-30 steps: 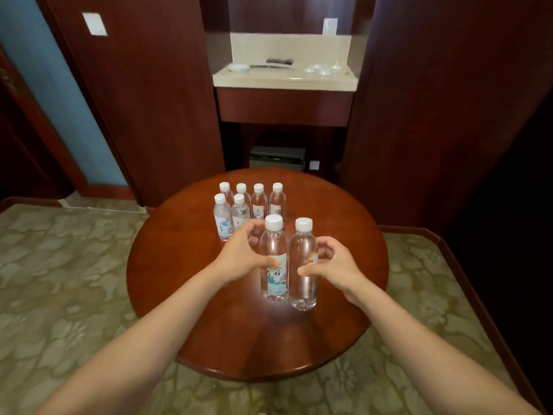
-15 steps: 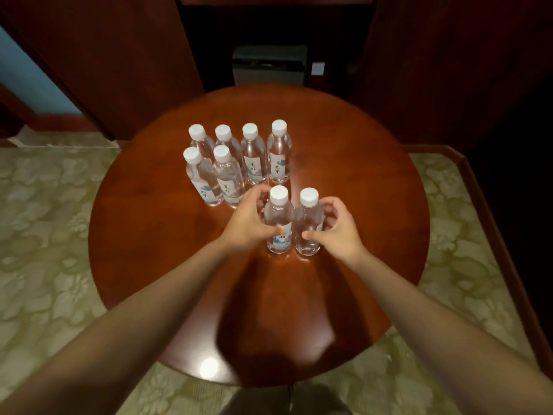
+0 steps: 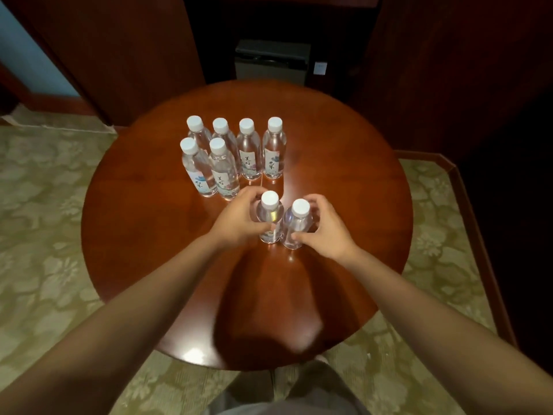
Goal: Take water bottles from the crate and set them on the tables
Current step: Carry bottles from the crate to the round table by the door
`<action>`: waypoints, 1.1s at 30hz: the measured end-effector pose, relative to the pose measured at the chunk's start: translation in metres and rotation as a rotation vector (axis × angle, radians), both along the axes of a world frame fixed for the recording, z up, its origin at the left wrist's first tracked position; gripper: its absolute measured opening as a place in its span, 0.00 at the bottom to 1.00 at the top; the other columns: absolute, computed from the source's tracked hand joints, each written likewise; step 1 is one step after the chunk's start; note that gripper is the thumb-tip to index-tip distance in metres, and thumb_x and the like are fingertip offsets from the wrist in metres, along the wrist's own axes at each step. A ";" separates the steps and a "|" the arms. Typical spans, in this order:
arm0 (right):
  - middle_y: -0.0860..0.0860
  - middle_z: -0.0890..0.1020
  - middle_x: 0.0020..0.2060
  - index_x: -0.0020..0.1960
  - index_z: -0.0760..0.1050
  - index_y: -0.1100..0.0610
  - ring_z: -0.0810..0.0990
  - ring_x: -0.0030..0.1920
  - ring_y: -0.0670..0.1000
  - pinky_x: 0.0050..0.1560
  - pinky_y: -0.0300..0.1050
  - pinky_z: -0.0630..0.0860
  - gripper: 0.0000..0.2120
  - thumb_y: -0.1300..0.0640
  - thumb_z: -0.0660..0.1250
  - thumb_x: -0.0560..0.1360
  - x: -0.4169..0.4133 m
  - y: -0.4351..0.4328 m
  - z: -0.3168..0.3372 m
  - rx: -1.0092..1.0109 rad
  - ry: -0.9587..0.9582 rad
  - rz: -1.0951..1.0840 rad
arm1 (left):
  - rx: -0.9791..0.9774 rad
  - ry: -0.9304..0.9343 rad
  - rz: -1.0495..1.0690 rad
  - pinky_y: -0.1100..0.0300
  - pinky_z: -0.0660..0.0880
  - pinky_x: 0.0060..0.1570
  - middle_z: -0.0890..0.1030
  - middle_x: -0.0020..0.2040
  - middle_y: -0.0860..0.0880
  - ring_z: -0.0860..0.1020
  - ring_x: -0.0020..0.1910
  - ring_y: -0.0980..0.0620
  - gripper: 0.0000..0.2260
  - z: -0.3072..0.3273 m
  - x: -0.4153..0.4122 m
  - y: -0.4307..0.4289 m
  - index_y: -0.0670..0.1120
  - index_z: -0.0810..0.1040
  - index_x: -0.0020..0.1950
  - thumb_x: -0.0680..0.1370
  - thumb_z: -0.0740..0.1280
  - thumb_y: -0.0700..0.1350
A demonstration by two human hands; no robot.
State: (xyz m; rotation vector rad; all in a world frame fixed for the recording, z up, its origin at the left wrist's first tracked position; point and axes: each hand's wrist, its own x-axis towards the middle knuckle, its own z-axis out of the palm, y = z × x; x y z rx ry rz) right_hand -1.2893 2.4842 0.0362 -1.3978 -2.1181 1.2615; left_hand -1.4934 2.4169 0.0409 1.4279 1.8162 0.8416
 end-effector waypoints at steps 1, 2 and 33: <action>0.48 0.74 0.66 0.70 0.67 0.47 0.75 0.62 0.48 0.64 0.51 0.75 0.38 0.58 0.80 0.65 0.002 0.003 0.008 0.015 -0.006 0.037 | 0.013 0.034 -0.009 0.50 0.75 0.62 0.75 0.58 0.54 0.76 0.57 0.54 0.25 0.007 -0.001 -0.001 0.54 0.74 0.61 0.67 0.79 0.48; 0.49 0.74 0.67 0.72 0.67 0.46 0.75 0.64 0.49 0.65 0.53 0.75 0.38 0.59 0.79 0.66 0.004 0.006 0.016 0.035 -0.019 0.078 | 0.018 0.060 -0.004 0.51 0.76 0.61 0.76 0.57 0.54 0.77 0.56 0.55 0.24 0.013 -0.001 -0.001 0.54 0.75 0.61 0.68 0.79 0.49; 0.46 0.84 0.47 0.53 0.80 0.49 0.80 0.47 0.48 0.49 0.50 0.80 0.11 0.56 0.75 0.71 -0.011 0.017 0.062 0.301 -0.362 0.200 | -0.047 0.607 -0.131 0.52 0.80 0.50 0.84 0.52 0.53 0.80 0.53 0.50 0.10 0.056 0.005 0.017 0.55 0.82 0.55 0.73 0.73 0.49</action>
